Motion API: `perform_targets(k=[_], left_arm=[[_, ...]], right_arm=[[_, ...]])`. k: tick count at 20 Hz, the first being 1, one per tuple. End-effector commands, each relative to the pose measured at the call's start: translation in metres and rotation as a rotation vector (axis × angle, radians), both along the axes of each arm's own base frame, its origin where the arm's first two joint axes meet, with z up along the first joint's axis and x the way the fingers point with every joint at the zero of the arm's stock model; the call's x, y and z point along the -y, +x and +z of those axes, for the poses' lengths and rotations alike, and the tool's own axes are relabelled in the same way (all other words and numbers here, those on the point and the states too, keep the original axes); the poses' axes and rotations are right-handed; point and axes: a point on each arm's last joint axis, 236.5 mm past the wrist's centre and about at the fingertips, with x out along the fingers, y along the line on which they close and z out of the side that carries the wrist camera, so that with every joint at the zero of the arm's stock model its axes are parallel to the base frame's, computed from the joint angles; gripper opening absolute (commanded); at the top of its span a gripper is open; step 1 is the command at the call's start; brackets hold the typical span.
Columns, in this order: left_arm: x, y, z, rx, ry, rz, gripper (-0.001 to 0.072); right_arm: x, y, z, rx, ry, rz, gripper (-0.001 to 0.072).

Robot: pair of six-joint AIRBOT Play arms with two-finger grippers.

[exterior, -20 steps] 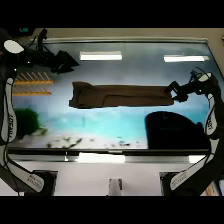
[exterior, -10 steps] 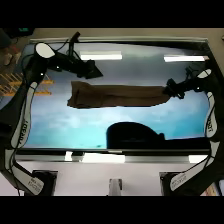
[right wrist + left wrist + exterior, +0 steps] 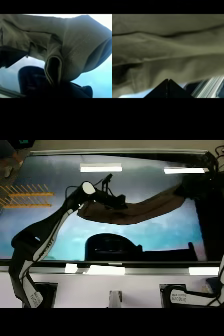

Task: Fold the shirts.

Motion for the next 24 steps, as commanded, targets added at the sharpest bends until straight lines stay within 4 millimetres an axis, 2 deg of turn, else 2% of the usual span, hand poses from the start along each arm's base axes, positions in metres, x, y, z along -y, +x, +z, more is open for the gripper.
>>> perform_targets(k=[1,3,6,7,8,10,11,13,15,17,20,22,24], left_arm=[[0.046,-0.016,-0.015,-0.105,-0.099,0.044,0.0036],[0.081,-0.05,-0.018,-0.163,-0.153,-0.01,0.0036],[0.125,-0.114,-0.027,-0.22,-0.164,-0.126,0.0036],[0.134,-0.124,-0.032,-0.22,-0.159,-0.135,0.0036],[0.137,-0.125,-0.036,-0.216,-0.157,-0.128,0.0036],[0.129,-0.11,-0.029,-0.189,-0.166,-0.111,0.0035],[0.12,-0.098,-0.017,-0.144,-0.178,-0.118,0.0035],[0.09,-0.079,0.022,-0.045,-0.198,-0.166,0.0035],[0.051,-0.071,0.072,0.062,-0.188,-0.224,0.0035],[0.004,-0.058,0.124,0.199,-0.139,-0.218,0.0035],[-0.072,-0.037,0.215,0.42,-0.105,-0.095,0.0035],[-0.118,-0.036,0.272,0.536,-0.117,-0.008,0.0035],[-0.155,-0.043,0.317,0.63,-0.126,0.063,0.0036]], right_arm=[[-0.014,-0.049,0.051,0.046,-0.028,0.041,0.0025],[-0.015,-0.066,0.07,0.081,-0.055,0.031,0.0025],[-0.006,-0.08,0.078,0.089,-0.116,-0.001,0.0025],[-0.006,-0.081,0.079,0.094,-0.116,-0.001,0.0025],[-0.008,-0.081,0.08,0.095,-0.11,0.0,0.0025],[-0.007,-0.079,0.08,0.099,-0.109,-0.007,0.0025],[-0.006,-0.075,0.082,0.116,-0.109,-0.017,0.0025],[-0.012,-0.061,0.084,0.155,-0.107,-0.02,0.0025],[-0.036,-0.044,0.074,0.162,-0.089,0.026,0.0025],[-0.073,-0.02,0.055,0.141,-0.05,0.066,0.0025],[-0.139,0.01,0.006,0.085,-0.006,0.146,0.0026],[-0.184,0.018,-0.041,0.0,0.011,0.193,0.0026],[-0.222,0.022,-0.085,-0.066,0.017,0.214,0.0029]])
